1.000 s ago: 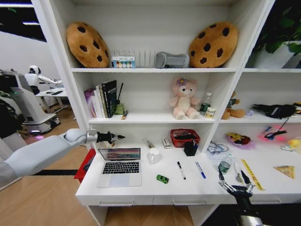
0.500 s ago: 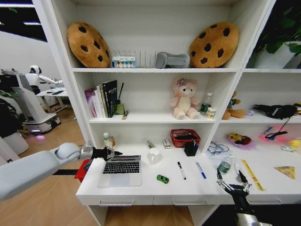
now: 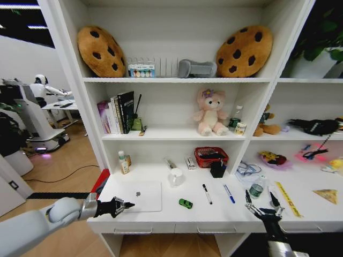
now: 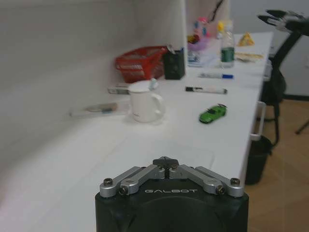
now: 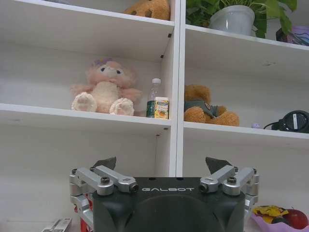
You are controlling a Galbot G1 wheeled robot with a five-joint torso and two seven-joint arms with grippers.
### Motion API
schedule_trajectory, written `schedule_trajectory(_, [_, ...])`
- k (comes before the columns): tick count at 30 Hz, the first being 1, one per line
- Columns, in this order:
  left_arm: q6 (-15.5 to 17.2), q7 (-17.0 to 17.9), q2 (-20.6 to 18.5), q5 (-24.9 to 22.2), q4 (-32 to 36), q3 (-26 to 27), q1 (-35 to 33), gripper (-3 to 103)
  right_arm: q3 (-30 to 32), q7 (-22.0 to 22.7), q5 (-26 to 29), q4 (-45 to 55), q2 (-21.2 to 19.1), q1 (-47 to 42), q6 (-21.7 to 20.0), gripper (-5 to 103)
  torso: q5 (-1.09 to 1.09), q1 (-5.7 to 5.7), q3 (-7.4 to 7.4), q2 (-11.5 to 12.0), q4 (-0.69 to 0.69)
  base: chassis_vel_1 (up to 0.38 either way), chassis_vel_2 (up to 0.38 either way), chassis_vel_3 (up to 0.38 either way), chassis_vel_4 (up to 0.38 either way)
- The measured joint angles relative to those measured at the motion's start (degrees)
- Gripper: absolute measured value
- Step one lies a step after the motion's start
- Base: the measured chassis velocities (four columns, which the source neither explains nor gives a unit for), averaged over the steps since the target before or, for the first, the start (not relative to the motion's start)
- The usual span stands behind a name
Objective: Organize the objects on the table.
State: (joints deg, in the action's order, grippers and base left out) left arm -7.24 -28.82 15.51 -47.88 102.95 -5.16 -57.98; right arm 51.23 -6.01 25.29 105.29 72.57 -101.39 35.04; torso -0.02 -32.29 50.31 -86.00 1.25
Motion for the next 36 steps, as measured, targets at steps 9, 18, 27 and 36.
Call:
schedule_trajectory(9, [-1.0, 5.2, 3.7, -9.1, -2.2, 11.9, -6.2, 23, 1.1, 0.3, -1.2, 1.8, 0.6, -1.5, -0.2, 100, -0.04, 0.0, 0.0, 0.0, 0.02, 0.0, 0.0, 0.0, 0.0])
schedule_trajectory(18, [-0.3, 8.2, 13.3, -15.8, -5.4, 28.4, -11.3, 55, 0.0, 0.3, -4.8, 5.0, -0.8, -2.6, -2.2, 100, 0.04, -0.01, 0.01, 0.0, -0.06, 0.0, 0.0, 0.0, 0.0])
schedule_trajectory(27, [-1.5, 6.0, 22.0, -15.0, -6.8, 49.9, -28.1, 92, -2.5, 0.5, -5.6, 6.3, -2.9, -3.7, -3.9, 100, 0.02, 0.0, 0.0, 0.0, -0.06, 0.0, 0.0, 0.0, 0.0])
schedule_trajectory(36, [-3.3, 2.6, 30.4, -11.5, -6.3, 58.5, -36.6, 100, -7.0, 0.2, -9.7, 4.0, -3.0, -4.4, -3.3, 100, 0.02, 0.0, 0.0, 0.0, -0.01, 0.0, 0.0, 0.0, 0.0])
